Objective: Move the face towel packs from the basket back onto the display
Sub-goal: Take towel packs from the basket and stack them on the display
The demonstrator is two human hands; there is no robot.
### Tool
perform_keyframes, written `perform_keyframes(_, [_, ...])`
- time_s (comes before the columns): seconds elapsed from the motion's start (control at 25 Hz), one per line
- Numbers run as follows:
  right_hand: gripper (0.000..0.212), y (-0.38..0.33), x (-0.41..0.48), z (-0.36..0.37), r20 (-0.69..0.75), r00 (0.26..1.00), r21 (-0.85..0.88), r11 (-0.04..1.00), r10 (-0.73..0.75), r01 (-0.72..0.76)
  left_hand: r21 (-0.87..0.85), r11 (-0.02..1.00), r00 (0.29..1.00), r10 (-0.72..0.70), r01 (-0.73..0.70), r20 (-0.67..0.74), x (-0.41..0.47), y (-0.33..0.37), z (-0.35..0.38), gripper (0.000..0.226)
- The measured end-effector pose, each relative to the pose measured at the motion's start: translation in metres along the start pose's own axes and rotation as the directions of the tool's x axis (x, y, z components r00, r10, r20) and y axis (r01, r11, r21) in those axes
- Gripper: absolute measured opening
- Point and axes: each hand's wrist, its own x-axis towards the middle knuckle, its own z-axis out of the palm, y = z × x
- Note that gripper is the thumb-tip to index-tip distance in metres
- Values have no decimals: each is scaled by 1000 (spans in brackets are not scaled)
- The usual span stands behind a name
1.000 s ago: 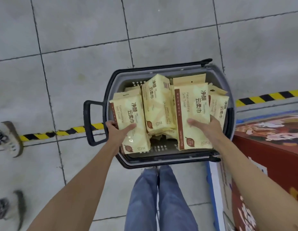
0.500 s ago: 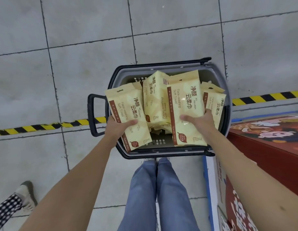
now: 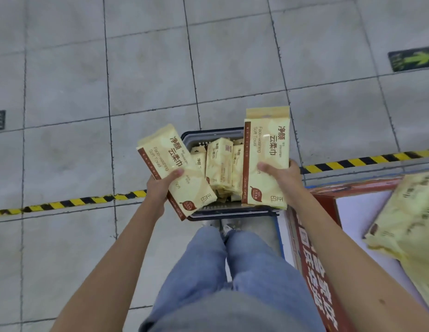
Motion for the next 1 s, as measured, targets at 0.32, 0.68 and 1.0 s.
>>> perform_keyframes(0.32, [79,-1,-73,-5,-101,993,194,978,-63,82,-40,998,986,56,-51,159,-55,38,-14,41])
perform_keyframes(0.68, [65,85,-192,60,-365,930,540,823,39,177,258,955,867,-4,-144,498,-60,56,-61,46])
perform_keyframes(1.0, [48,228,-338,110,-576,693,792,505,434,342,622,717,640,-323,-315,697,-120,-10,-54,38])
